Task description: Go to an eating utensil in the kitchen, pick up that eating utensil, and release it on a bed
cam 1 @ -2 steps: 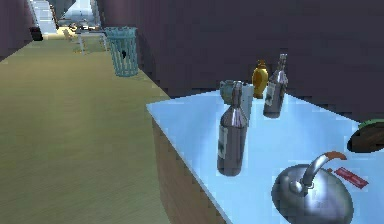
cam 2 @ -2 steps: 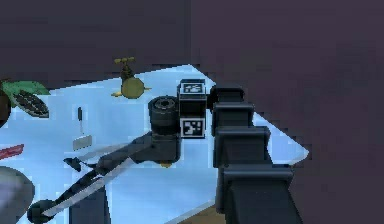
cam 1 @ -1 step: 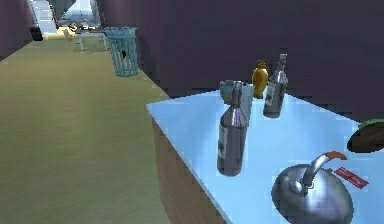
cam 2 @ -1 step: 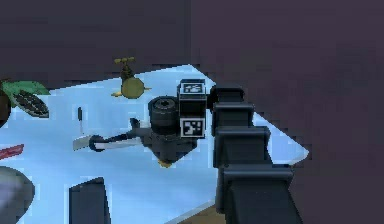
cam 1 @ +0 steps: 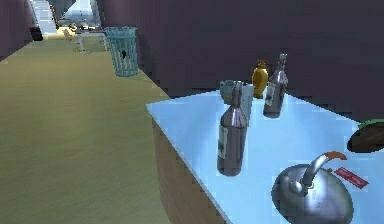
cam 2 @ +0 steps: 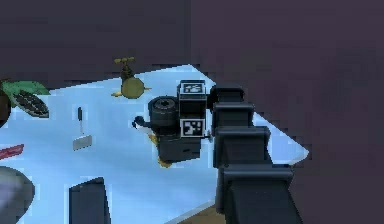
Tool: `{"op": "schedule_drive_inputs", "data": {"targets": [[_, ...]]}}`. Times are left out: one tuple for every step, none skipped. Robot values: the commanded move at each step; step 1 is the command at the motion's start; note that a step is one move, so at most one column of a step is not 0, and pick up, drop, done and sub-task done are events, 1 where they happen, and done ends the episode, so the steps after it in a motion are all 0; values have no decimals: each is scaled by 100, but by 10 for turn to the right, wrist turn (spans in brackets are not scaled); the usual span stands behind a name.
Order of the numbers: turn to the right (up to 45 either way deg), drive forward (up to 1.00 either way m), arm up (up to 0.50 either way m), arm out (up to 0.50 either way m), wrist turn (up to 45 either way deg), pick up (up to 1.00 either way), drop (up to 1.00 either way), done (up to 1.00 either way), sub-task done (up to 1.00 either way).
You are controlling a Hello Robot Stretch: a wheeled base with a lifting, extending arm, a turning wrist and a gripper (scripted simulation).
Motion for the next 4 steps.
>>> {"op": "schedule_drive_inputs", "data": {"targets": [[0, 0, -14, 0, 0, 0, 0, 0, 0], [0, 0, 0, 0, 0, 100, 0, 0, 0], [0, 0, 10, 0, 0, 0, 0, 0, 0], [0, 0, 4, 0, 0, 0, 0, 0, 0]]}}
